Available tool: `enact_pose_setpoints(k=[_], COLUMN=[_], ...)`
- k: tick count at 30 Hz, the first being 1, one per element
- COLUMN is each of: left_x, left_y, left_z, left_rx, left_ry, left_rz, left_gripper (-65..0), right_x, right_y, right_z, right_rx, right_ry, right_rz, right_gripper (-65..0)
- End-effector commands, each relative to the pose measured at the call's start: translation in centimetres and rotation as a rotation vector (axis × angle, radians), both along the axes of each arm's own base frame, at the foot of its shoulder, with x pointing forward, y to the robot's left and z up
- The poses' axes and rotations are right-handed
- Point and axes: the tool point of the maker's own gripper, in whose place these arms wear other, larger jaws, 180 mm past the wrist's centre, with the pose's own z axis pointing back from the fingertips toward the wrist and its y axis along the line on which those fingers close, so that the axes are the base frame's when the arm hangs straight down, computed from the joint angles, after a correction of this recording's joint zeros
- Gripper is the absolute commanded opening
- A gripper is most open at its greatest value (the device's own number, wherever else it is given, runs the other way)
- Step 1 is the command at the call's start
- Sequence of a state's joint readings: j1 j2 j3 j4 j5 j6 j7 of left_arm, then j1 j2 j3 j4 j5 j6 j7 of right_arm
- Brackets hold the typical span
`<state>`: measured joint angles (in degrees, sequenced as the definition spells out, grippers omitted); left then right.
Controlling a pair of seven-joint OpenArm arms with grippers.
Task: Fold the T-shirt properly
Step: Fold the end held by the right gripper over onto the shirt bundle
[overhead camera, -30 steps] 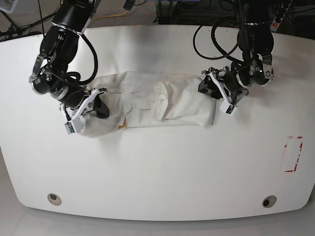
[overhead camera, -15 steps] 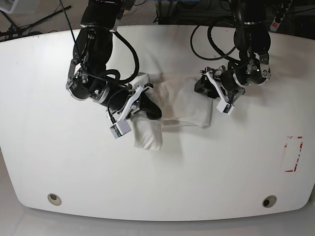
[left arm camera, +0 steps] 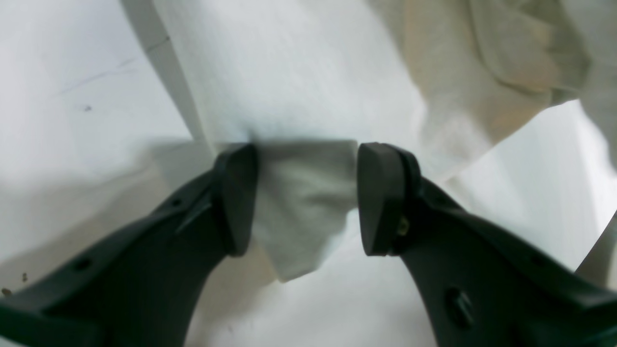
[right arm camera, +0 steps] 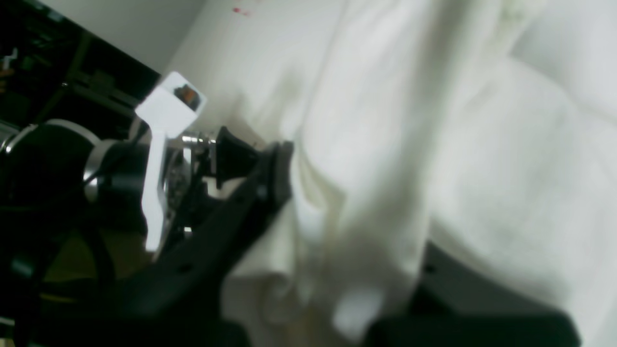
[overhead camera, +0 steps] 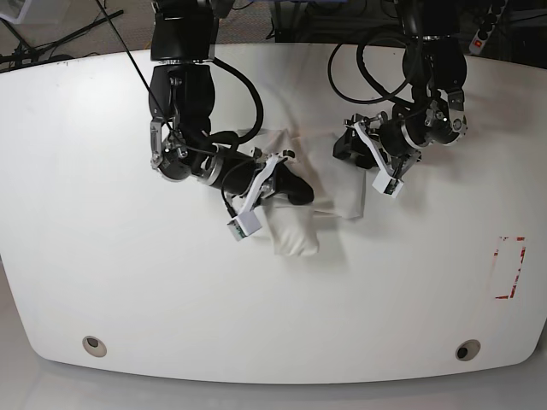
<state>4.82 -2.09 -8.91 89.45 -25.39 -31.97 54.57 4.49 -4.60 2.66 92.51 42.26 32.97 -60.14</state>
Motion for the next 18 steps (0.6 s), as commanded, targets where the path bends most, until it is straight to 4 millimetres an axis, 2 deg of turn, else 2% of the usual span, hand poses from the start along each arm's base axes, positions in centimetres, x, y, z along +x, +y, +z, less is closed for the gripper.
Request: enact_pose_setpoints(k=[1, 4, 10, 12, 14, 18], left_x=[-0.4, -0.3, -0.3, -0.2, 0.3, 0.8], left_y=[0.2, 0.2, 0.2, 0.2, 0.2, -0.5], left_z=[-0.3, -0.2, -0.2, 0.1, 1.1, 3.6], left_rx=[0.023, 0.022, 0.021, 0.022, 0.026, -0.01], left_ry=[0.021, 0.019, 0.018, 0.005, -0.029, -0.106], left_rz=[-0.013, -0.013, -0.013, -0.013, -0.017, -0.051], left_gripper=[-34.4, -34.4, -34.3, -34.2, -34.0, -34.3], right_x=[0.7, 0.8, 1.3, 1.3, 1.7, 1.5], right_y=[1.3, 2.0, 2.2, 2.3, 2.4, 2.3], right_z=[1.4, 0.8, -0.4, -0.4, 0.0, 1.4], right_rx=[0.068, 0.094, 0.098, 0.098, 0.094, 0.088], right_ry=[-0.036, -0.022, 0.016, 0.015, 0.002, -0.037], right_rz=[0.008, 0.005, 0.002, 0.007, 0.013, 0.024], right_gripper=[-64.8, -59.3, -21.7, -13.5, -9.8, -9.7])
